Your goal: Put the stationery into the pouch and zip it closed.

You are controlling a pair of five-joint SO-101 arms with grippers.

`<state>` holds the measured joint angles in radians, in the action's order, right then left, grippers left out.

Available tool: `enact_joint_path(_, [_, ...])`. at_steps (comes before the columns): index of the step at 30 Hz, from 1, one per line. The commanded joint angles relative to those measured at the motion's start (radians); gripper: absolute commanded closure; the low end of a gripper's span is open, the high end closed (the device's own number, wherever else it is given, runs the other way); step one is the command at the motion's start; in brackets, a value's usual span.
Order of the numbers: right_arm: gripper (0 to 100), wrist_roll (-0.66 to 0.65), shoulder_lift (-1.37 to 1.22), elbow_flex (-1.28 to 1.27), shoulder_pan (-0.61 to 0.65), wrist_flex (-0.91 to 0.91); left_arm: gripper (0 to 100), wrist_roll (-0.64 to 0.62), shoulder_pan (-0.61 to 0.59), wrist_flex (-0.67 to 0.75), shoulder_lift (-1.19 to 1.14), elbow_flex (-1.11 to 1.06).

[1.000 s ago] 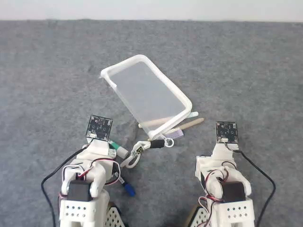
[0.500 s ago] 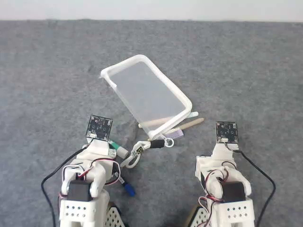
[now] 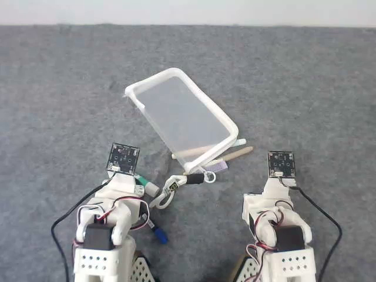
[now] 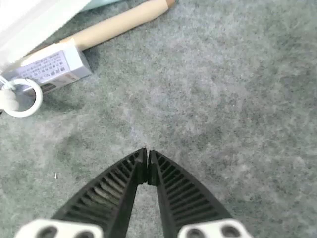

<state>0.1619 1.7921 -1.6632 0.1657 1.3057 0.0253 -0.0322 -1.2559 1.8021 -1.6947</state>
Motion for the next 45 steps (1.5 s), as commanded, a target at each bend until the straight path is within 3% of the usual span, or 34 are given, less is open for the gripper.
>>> enact_joint_path(1, [99.1,-0.009,0.022,-0.020,0.002,0.002,98,-0.008,-0.005,-0.005,0.018,0.010])
enact_joint_path(38, [99.1,-0.003,0.022,-0.020,0.051,0.002,98,-0.002,-0.008,0.078,0.020,0.054])
enact_joint_path(45, [99.1,-0.014,0.022,0.095,0.036,0.041,98,-0.002,-0.072,0.086,0.020,0.053])
